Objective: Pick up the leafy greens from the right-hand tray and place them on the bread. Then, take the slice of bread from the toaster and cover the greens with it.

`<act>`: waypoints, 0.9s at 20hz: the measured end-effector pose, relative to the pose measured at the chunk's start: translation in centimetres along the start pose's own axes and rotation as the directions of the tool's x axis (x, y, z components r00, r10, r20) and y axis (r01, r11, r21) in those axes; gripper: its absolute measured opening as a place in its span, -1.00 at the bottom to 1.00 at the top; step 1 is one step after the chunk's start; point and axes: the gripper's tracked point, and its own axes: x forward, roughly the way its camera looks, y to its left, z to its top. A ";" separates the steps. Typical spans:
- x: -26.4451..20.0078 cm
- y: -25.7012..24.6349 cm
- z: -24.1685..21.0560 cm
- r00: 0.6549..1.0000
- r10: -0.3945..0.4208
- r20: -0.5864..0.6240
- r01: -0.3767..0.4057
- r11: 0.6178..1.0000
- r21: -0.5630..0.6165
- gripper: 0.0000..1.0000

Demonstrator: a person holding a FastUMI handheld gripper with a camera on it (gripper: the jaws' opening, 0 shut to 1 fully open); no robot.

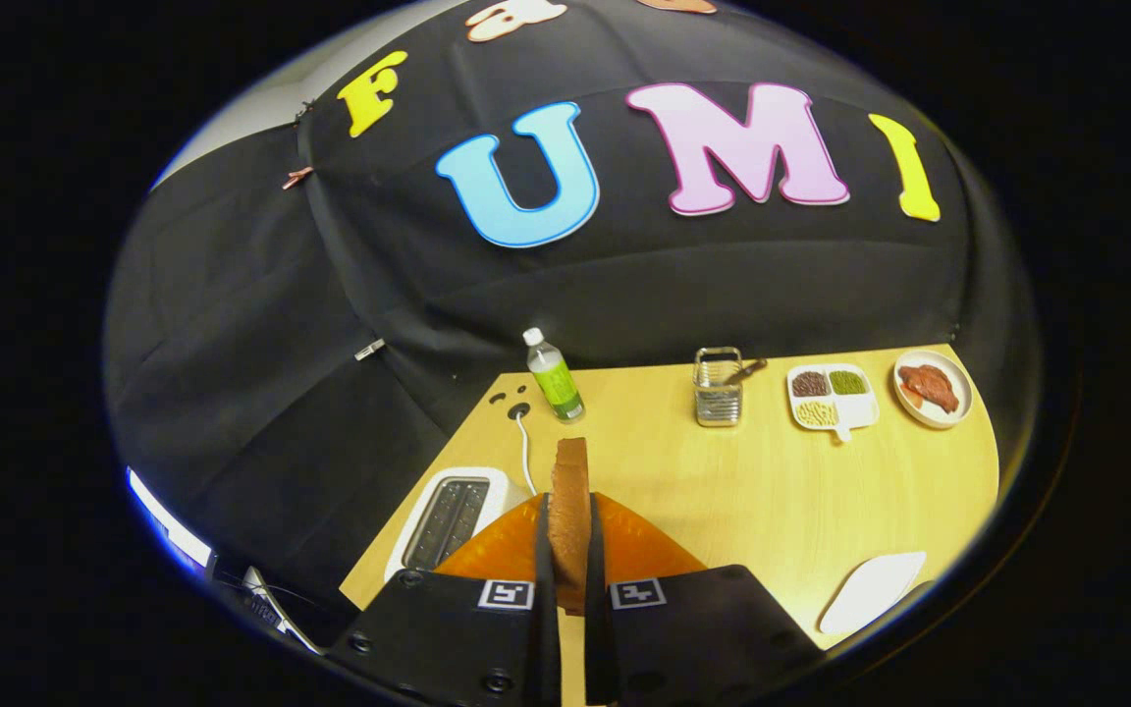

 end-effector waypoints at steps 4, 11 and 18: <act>-0.4 -2.4 -3.0 0.999 -0.006 -0.042 0.008 0.999 0.040 -0.73; 0.6 -3.8 -9.5 0.992 0.004 -0.130 0.010 0.995 0.101 -0.73; 2.0 -5.6 -14.5 0.981 0.000 -0.196 0.030 0.989 0.147 -0.73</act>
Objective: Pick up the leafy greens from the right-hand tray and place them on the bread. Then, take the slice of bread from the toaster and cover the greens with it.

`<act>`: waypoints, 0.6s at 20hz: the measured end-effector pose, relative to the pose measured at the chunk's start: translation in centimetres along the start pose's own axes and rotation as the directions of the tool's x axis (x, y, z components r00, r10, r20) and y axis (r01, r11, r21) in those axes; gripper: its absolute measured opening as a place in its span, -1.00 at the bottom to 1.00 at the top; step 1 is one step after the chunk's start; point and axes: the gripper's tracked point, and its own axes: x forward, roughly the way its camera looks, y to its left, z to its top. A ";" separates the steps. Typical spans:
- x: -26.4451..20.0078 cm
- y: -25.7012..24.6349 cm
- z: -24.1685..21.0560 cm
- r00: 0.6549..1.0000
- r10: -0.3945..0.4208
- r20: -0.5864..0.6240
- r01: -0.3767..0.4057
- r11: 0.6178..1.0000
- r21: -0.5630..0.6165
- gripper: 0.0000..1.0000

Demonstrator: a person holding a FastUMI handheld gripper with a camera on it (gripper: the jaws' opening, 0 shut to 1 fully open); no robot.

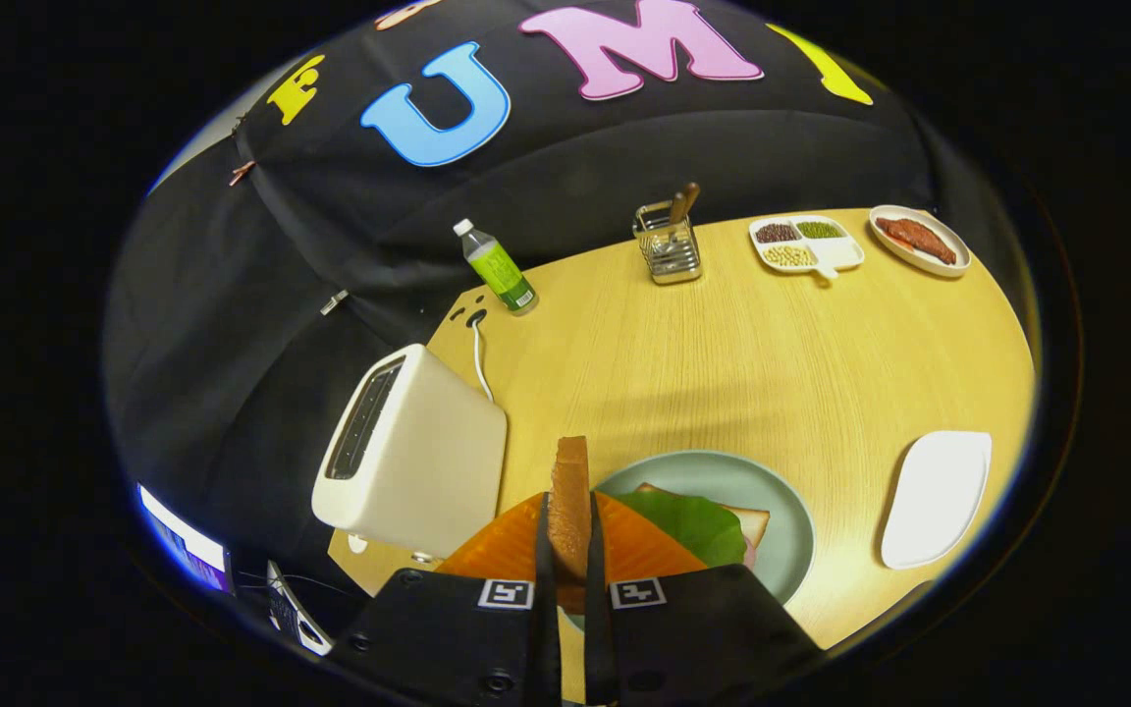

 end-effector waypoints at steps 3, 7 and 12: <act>0.3 -1.3 -0.2 1.000 -0.021 0.000 0.021 1.000 0.016 -0.72; 0.3 -3.5 -0.7 0.997 -0.076 -0.014 0.077 0.996 0.039 -0.69; 0.3 -7.0 -1.8 0.983 -0.176 -0.043 0.178 0.983 0.049 -0.27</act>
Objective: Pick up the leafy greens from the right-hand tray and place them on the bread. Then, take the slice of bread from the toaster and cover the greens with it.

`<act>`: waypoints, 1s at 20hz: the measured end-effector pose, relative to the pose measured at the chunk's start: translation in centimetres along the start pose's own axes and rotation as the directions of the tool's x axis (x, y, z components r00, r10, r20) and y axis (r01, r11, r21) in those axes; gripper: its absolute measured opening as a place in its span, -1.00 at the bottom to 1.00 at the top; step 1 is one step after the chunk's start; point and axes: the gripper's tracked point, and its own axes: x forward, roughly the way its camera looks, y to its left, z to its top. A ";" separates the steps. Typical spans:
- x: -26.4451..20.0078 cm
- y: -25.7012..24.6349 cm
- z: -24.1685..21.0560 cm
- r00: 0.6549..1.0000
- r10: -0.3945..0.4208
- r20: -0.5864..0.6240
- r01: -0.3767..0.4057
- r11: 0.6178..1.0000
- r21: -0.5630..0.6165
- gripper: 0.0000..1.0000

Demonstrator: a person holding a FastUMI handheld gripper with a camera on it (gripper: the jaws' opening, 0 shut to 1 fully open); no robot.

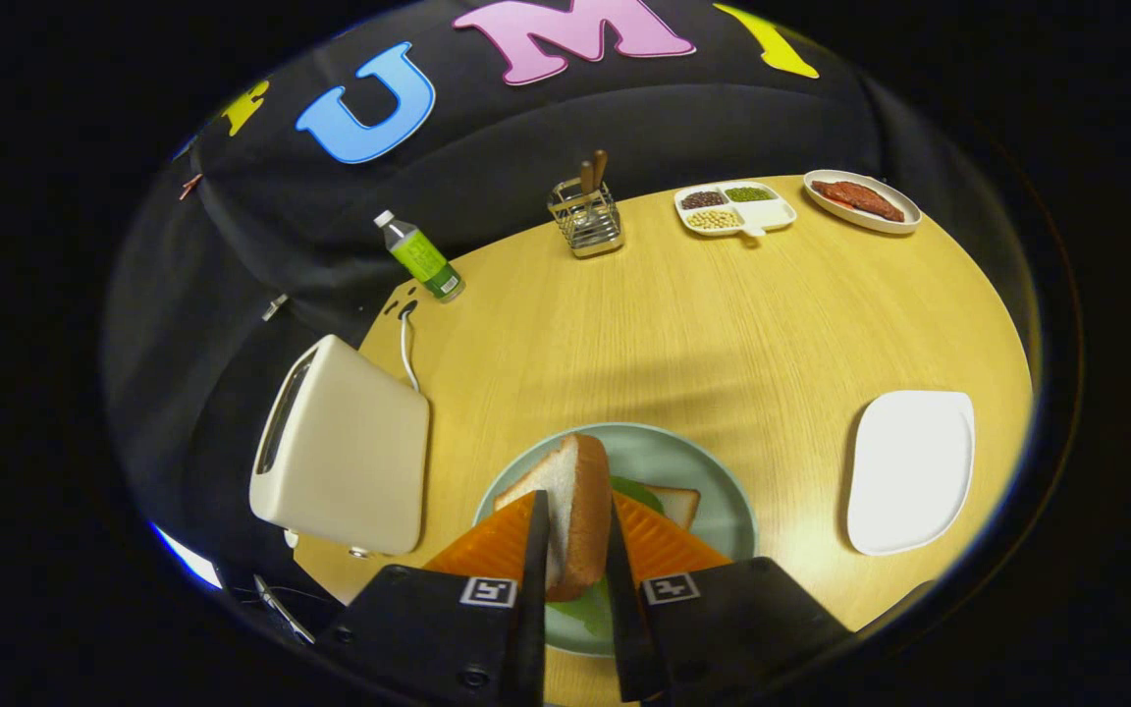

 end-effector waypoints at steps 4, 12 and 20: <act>-0.8 -2.7 0.5 0.997 -0.070 0.016 0.071 0.996 -0.054 0.66; -8.0 -4.3 4.9 0.983 -0.109 0.151 0.133 0.979 -0.157 0.97; -21.2 -4.4 14.8 0.862 -0.110 0.494 0.236 0.951 -0.199 0.97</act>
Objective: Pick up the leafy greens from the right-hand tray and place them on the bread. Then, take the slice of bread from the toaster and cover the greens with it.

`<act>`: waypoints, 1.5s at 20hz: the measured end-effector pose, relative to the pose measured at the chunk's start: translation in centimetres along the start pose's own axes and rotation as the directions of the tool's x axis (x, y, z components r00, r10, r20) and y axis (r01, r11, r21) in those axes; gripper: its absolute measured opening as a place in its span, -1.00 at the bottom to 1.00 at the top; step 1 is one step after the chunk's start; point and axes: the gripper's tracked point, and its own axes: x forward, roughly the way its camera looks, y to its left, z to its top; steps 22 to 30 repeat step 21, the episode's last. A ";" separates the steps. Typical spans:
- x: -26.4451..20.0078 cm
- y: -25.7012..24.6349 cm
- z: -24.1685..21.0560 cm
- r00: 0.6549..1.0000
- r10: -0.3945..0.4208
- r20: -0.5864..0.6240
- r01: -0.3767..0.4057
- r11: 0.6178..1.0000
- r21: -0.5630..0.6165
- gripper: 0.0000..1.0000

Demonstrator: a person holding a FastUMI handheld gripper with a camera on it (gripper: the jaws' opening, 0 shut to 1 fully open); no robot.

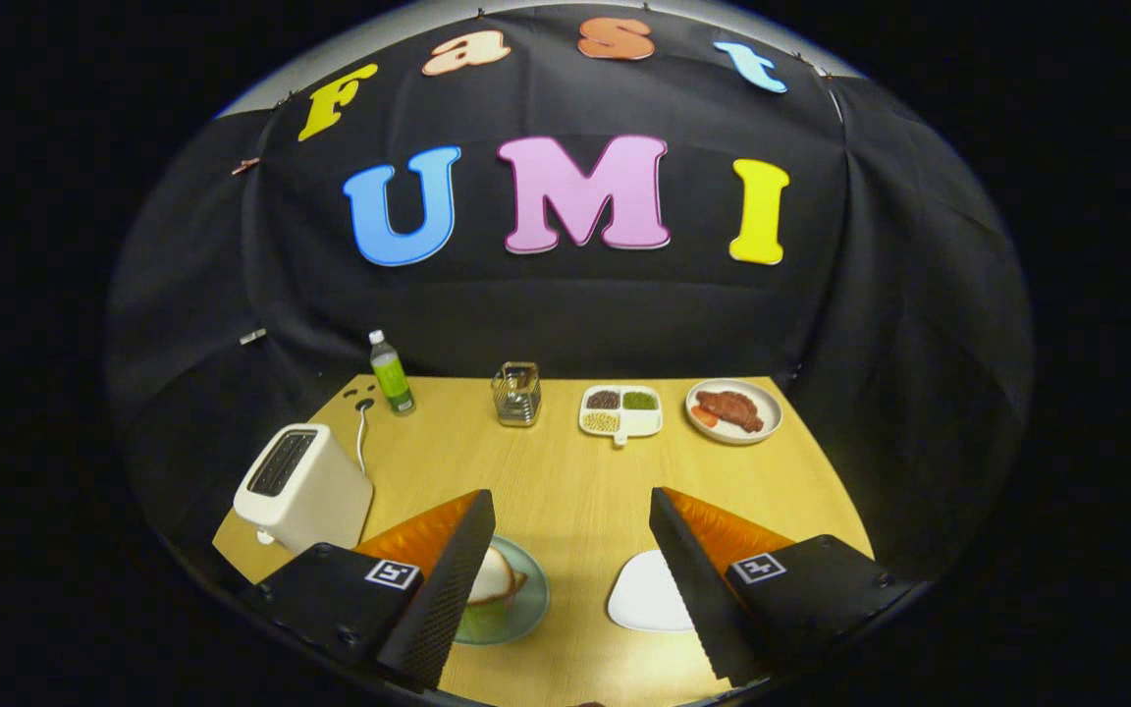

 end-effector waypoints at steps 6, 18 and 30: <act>-5.3 -4.2 6.8 0.980 -0.001 0.200 0.009 0.999 -0.040 0.97; -9.3 -9.8 10.0 0.946 0.055 0.319 -0.025 0.995 -0.098 0.97; -8.8 -9.9 9.9 0.949 0.061 0.310 -0.034 0.995 -0.091 0.97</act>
